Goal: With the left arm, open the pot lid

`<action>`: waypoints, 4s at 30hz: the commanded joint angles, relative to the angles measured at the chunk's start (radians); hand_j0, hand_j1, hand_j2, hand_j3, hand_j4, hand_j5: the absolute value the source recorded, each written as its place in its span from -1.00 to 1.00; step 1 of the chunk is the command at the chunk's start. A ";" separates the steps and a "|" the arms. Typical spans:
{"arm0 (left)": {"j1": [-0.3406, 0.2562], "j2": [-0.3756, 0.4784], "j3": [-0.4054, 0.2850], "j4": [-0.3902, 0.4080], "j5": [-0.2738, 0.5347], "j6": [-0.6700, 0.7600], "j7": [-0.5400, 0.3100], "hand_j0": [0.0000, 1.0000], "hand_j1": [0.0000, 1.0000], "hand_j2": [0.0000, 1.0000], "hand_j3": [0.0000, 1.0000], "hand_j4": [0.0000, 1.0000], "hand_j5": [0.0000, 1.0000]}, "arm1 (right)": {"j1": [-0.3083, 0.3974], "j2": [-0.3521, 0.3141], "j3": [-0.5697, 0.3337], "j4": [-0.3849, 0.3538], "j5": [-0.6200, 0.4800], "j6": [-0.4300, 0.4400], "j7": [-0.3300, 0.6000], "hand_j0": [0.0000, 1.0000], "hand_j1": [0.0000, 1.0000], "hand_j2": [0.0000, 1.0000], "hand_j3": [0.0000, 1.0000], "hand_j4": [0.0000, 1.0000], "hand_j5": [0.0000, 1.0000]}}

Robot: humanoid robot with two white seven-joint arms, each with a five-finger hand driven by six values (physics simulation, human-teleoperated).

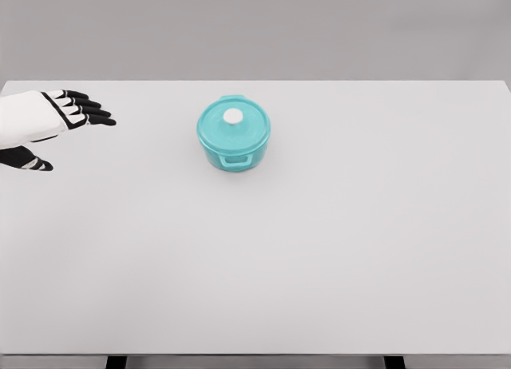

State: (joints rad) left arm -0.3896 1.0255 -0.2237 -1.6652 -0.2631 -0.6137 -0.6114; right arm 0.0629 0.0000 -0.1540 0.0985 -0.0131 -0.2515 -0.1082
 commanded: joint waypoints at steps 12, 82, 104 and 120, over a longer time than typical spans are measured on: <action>-0.043 -0.104 0.001 0.030 -0.200 0.003 0.000 1.00 1.00 1.00 1.00 1.00 1.00 | 0.006 0.000 -0.001 0.006 -0.001 0.000 -0.002 1.00 1.00 1.00 1.00 1.00 1.00; -0.448 -0.745 -0.284 0.489 -0.553 0.003 0.000 1.00 1.00 1.00 1.00 1.00 1.00 | 0.002 0.000 -0.007 -0.002 -0.001 0.000 -0.001 1.00 1.00 1.00 1.00 1.00 1.00; -0.466 -0.780 -0.286 0.545 -0.573 0.003 0.000 0.90 0.90 0.90 0.90 0.90 0.90 | 0.002 0.000 -0.007 -0.002 -0.001 0.000 -0.001 1.00 1.00 1.00 1.00 1.00 1.00; -0.469 -0.783 -0.287 0.545 -0.573 0.003 0.000 0.71 0.71 0.71 0.71 0.71 0.71 | 0.002 0.000 -0.007 -0.002 -0.001 0.000 -0.001 1.00 1.00 1.00 1.00 1.00 1.00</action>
State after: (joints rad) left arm -0.8590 0.2425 -0.5120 -1.1196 -0.8417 -0.6138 -0.6114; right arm 0.0644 0.0000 -0.1609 0.0967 -0.0131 -0.2515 -0.1091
